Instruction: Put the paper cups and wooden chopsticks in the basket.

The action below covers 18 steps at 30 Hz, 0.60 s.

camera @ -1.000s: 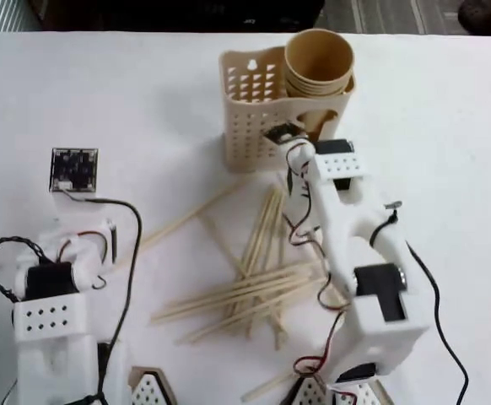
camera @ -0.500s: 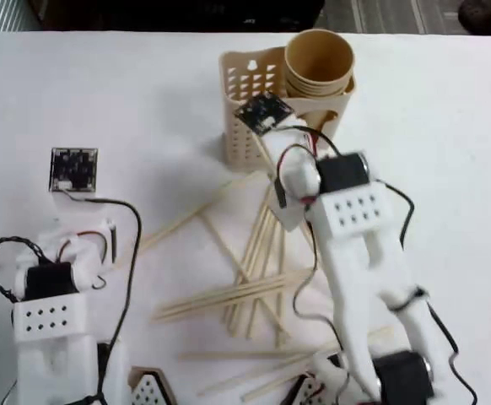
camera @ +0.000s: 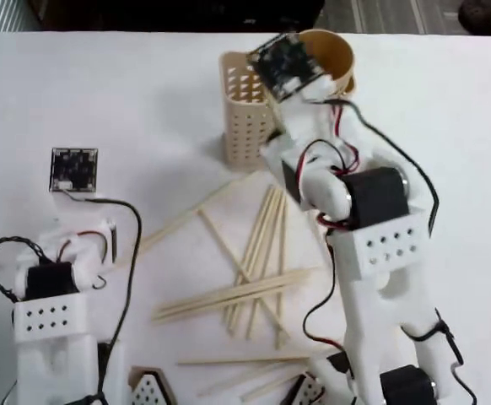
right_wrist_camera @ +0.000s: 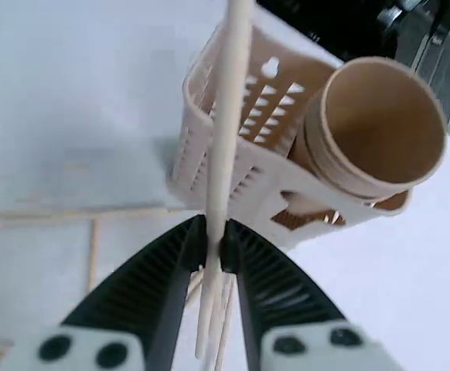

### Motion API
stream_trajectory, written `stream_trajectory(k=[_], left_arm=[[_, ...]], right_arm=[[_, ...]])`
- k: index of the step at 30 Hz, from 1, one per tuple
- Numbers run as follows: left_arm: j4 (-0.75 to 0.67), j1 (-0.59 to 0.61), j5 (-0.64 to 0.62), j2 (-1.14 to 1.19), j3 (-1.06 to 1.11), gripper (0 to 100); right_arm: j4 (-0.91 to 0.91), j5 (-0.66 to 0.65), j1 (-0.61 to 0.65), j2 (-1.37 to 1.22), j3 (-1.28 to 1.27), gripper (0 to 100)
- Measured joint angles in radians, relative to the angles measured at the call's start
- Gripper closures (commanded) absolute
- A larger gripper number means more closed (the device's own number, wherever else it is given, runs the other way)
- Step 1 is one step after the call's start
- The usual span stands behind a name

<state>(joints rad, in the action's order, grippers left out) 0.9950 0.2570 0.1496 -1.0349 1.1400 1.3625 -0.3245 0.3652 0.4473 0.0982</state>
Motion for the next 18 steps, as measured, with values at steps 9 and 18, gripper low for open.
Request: stream_trajectory(k=[9,18], left_arm=[[0.0,0.0,0.0,0.0,0.0,98],[0.0,0.0,0.0,0.0,0.0,98]], right_arm=[[-0.285,0.132,0.0,0.0,0.048,98.1],[-0.66,0.189,0.002,-0.075,0.049,98.1]])
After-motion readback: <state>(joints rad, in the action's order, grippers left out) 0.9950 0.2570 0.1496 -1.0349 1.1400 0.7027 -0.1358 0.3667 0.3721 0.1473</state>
